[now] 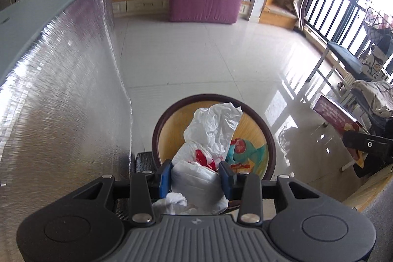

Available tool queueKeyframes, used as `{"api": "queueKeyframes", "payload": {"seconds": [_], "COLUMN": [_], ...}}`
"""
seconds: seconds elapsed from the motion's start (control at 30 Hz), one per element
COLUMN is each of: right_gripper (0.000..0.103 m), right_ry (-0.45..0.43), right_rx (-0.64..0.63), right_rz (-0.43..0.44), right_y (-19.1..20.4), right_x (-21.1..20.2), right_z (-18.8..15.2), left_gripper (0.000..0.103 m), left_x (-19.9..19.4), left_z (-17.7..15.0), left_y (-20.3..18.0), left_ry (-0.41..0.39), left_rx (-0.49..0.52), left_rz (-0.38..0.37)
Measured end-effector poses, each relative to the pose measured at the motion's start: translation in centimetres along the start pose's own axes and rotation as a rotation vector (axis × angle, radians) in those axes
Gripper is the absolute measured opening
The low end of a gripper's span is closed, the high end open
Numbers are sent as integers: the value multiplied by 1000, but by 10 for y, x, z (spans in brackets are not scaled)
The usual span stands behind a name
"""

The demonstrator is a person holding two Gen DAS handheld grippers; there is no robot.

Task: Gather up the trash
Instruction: 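Carry the white plastic bag and red box with both tools over the bin, then open the left tool to drop the bag while the right tool drops the box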

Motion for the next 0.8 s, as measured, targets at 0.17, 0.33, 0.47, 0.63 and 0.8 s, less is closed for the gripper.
{"api": "queueKeyframes", "payload": {"seconds": [0.17,0.33,0.47,0.63,0.8], "right_gripper": [49,49,49,49,49], "right_ry": [58,104,124,142,151], "right_rx": [-10,-20,-13,-21,-39], "right_rz": [22,40,42,47,55], "right_y": [-8,-11,-19,-22,-20], "right_x": [33,61,77,89,99], "right_z": [1,0,1,3,6], "left_gripper": [42,42,42,42,42], "left_x": [38,68,93,133,162], "left_z": [13,25,24,7,-7], "left_y": [1,-2,-13,-25,-31], "left_ry": [43,71,154,321,395], "left_rx": [-6,-1,-2,75,190], "left_rz": [22,22,-49,-70,-63]}}
Point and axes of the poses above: each gripper's, at about its wrist camera, not at the fingertips, and x roughly the way its jaws point, y to its left, z to its top, the point moved 3 cm from there along x, roughly the way its jaws point, and after that the axes turned 6 degrees about y, right-handed, at the moved point
